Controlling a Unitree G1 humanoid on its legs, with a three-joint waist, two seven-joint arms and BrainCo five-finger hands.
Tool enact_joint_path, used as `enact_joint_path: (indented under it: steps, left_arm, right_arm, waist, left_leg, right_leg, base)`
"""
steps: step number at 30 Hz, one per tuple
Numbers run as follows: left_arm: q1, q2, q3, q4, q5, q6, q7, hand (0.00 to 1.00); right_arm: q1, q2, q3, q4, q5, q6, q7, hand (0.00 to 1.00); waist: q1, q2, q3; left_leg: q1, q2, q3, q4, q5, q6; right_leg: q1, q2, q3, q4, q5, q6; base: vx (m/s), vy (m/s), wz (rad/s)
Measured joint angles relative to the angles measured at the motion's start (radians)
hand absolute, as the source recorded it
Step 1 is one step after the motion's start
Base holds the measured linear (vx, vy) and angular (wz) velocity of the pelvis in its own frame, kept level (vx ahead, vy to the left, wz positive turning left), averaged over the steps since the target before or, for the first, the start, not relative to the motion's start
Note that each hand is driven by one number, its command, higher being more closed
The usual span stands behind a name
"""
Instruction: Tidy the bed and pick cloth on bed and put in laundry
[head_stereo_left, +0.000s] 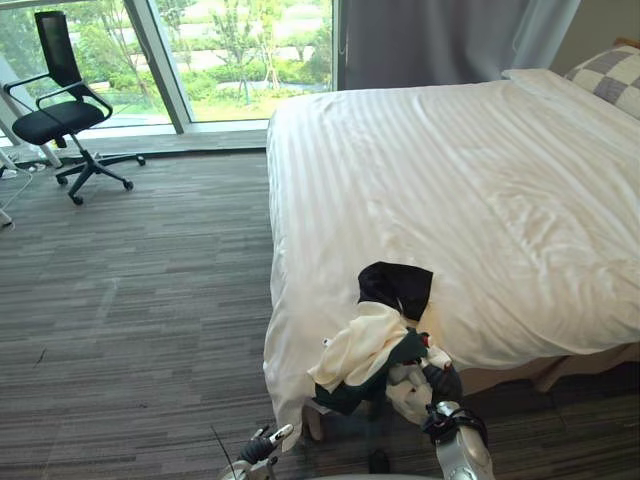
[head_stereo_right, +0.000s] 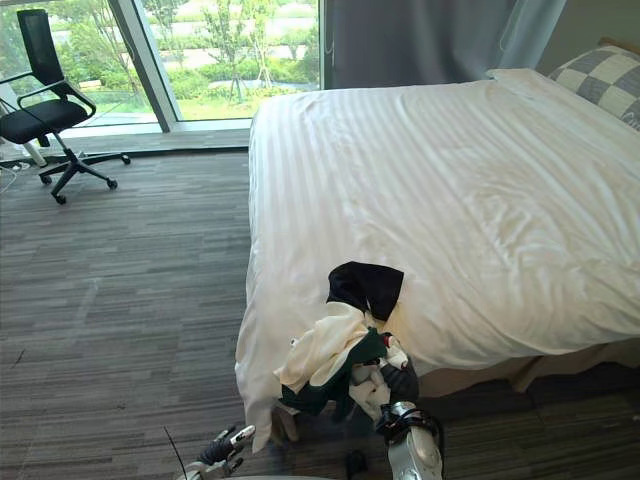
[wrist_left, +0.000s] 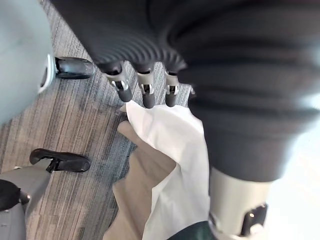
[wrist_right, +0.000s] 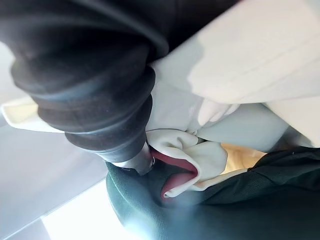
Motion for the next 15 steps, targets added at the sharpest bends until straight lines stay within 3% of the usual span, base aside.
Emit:
enact_joint_path:
  steps: [5, 9, 10, 15]
  left_arm:
    - [0.006, -0.003, -0.042, 0.000, -0.050, -0.083, 0.027, 0.00]
    - [0.008, -0.003, -0.071, -0.001, -0.094, -0.081, 0.042, 0.00]
    - [0.012, -0.004, -0.108, -0.007, -0.092, -0.055, 0.045, 0.00]
    - [0.012, -0.005, -0.106, -0.007, -0.092, -0.055, 0.045, 0.00]
  right_arm:
    - [0.008, 0.001, 0.010, 0.003, 0.000, 0.018, -0.006, 1.00]
    - [0.013, 0.001, 0.010, 0.014, 0.000, 0.018, -0.006, 1.00]
    - [0.014, -0.016, 0.010, 0.089, 0.000, 0.014, -0.005, 1.00]
    - [0.014, -0.016, 0.011, 0.089, 0.000, 0.014, -0.005, 1.00]
  waist:
    - [-0.006, 0.003, -0.005]
    - [-0.009, 0.006, -0.007]
    - [-0.026, -0.005, -0.021]
    - [-0.025, -0.005, -0.020]
  left_leg:
    - [0.001, 0.000, 0.001, 0.000, 0.001, 0.001]
    - [0.001, -0.001, 0.000, 0.000, 0.001, 0.001]
    - [0.002, -0.002, -0.004, 0.000, -0.002, -0.004]
    - [0.002, -0.002, -0.003, 0.000, -0.002, -0.004]
  right_leg:
    - [0.000, -0.001, 0.001, 0.000, 0.003, 0.004]
    - [0.000, -0.001, -0.001, 0.000, 0.003, 0.004]
    - [0.001, -0.001, -0.002, 0.003, -0.004, 0.004]
    - [0.001, -0.001, -0.002, 0.003, -0.004, 0.003]
  base:
    - [0.00, 0.000, 0.00]
    - [0.00, 0.000, 0.00]
    - [0.00, 0.000, 0.00]
    - [0.00, 0.000, 0.00]
